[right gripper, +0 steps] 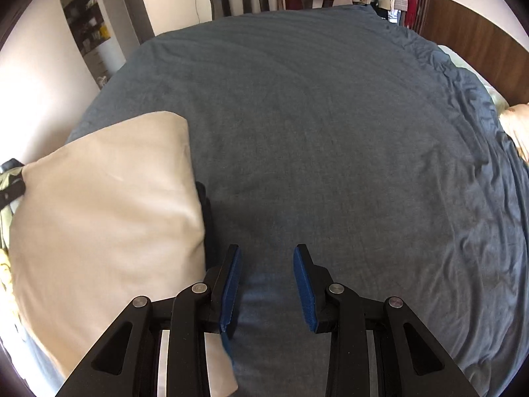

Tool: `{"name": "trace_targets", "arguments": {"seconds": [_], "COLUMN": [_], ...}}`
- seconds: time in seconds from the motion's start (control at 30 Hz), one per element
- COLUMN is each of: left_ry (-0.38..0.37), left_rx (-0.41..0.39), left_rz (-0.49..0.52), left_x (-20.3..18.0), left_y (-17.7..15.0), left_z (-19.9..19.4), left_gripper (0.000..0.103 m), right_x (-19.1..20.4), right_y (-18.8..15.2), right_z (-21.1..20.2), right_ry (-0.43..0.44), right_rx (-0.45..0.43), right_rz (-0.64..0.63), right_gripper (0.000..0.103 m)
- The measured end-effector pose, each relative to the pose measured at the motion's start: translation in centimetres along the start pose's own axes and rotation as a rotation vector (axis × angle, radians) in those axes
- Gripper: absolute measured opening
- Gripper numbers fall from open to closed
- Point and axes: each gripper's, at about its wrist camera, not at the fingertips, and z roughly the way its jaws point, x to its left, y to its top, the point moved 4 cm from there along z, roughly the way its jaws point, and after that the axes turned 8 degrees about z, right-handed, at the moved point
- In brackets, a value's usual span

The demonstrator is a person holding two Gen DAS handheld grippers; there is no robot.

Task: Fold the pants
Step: 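Lower the pants onto the stack and open both tools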

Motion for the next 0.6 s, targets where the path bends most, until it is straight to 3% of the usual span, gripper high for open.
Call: {"name": "trace_targets", "arguments": {"seconds": [0.17,0.37,0.6], "left_ry": [-0.059,-0.152,-0.207], "left_rx": [-0.031,0.017,0.037], "left_rz": [0.022,0.002,-0.045], "left_x": [-0.5,-2.0,-3.1], "left_y": [-1.8,-6.1,-10.3], "left_z": [-4.6,-7.3,-9.3], "left_gripper": [0.046,0.048,0.048], "right_x": [-1.0,-1.7,-2.1], "right_y": [-0.2,-1.5,-4.0], "right_z": [-2.7,-4.5,-6.0], "right_ry": [0.087,0.191,0.204], "right_rx": [-0.055,-0.067,-0.067], "right_rz": [0.046,0.022,-0.060], "right_gripper": [0.034,0.041,0.041]}}
